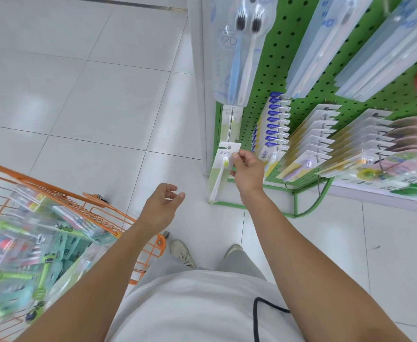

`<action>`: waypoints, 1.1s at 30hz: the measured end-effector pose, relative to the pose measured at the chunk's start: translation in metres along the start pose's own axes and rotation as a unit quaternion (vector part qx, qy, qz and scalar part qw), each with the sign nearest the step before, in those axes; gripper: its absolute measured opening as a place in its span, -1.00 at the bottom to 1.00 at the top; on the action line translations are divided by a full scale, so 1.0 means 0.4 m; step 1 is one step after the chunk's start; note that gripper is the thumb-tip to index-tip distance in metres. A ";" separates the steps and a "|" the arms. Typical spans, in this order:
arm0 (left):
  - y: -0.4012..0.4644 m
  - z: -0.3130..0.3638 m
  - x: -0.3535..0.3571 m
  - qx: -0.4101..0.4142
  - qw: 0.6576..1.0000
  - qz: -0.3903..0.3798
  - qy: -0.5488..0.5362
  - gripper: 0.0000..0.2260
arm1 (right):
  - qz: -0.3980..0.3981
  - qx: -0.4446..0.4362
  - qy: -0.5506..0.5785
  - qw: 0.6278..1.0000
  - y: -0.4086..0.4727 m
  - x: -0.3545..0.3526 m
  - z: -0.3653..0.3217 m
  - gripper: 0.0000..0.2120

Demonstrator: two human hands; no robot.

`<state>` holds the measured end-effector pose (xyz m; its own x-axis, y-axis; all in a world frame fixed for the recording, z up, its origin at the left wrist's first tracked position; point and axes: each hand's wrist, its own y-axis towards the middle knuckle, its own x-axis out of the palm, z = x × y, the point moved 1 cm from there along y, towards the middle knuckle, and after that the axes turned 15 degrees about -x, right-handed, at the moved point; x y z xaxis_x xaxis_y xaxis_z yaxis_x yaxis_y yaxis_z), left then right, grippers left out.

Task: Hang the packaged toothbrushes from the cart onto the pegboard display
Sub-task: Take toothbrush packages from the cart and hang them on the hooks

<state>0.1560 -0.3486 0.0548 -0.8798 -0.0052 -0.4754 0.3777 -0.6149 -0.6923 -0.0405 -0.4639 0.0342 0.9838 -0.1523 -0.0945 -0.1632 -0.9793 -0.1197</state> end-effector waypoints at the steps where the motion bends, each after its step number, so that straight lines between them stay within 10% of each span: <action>1: -0.001 0.000 -0.001 -0.001 1.000 -0.001 0.001 -0.71 | 0.004 0.004 -0.006 1.000 0.008 0.002 0.004 -0.80; 22: -0.019 -0.076 -0.040 -0.034 0.999 0.019 -0.036 -0.75 | 0.117 0.155 0.102 0.976 0.187 0.096 -0.078 -0.91; 29: -0.060 -0.273 -0.101 -0.091 0.979 0.095 -0.158 -0.95 | -0.027 0.313 0.064 0.947 -0.217 0.143 0.073 -0.62; 33: -0.096 -0.459 -0.192 -0.151 0.955 0.199 -0.156 -0.94 | -0.326 0.275 -0.090 0.900 -0.405 0.254 0.080 -0.91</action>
<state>0.2622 -0.1796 0.0183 -0.6740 -0.4560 -0.5812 0.7252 -0.2587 -0.6381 0.0836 -0.3165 0.0122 0.8634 0.5041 0.0201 0.3838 -0.6304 -0.6748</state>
